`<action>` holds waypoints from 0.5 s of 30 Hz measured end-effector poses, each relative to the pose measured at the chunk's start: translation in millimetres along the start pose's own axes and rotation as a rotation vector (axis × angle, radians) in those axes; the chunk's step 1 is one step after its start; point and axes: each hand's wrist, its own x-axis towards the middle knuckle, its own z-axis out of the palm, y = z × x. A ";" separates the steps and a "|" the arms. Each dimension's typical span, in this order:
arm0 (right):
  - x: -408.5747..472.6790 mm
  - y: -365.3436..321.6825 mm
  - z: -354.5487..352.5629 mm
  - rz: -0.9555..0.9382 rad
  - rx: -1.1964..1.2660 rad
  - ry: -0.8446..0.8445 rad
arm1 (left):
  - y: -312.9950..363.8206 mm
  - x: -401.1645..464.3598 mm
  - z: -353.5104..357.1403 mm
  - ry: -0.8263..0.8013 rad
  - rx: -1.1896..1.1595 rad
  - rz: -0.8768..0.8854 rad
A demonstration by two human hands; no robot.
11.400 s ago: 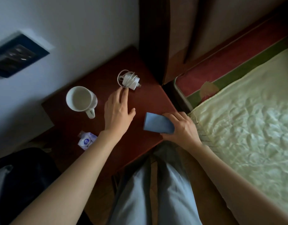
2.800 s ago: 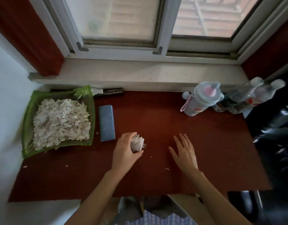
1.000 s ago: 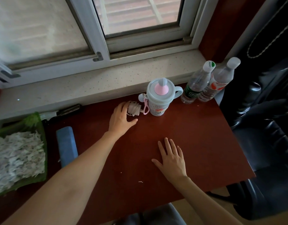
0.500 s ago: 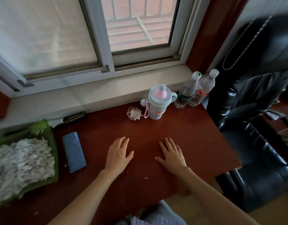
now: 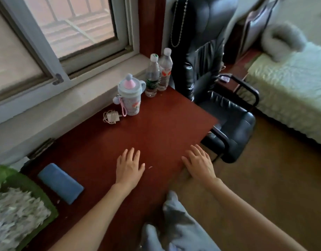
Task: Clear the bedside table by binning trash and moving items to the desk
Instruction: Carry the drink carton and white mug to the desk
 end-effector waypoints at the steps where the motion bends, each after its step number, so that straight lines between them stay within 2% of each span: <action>1: -11.9 7.6 -2.8 0.027 -0.006 0.023 | 9.6 -1.1 0.5 -0.006 0.002 0.031; 5: -49.2 41.4 -14.4 0.152 -0.016 0.119 | 53.5 -0.7 -2.1 -0.005 0.001 0.146; 15: -117.9 153.6 -65.2 0.361 -0.006 0.219 | 197.8 5.9 -13.0 0.117 0.011 0.418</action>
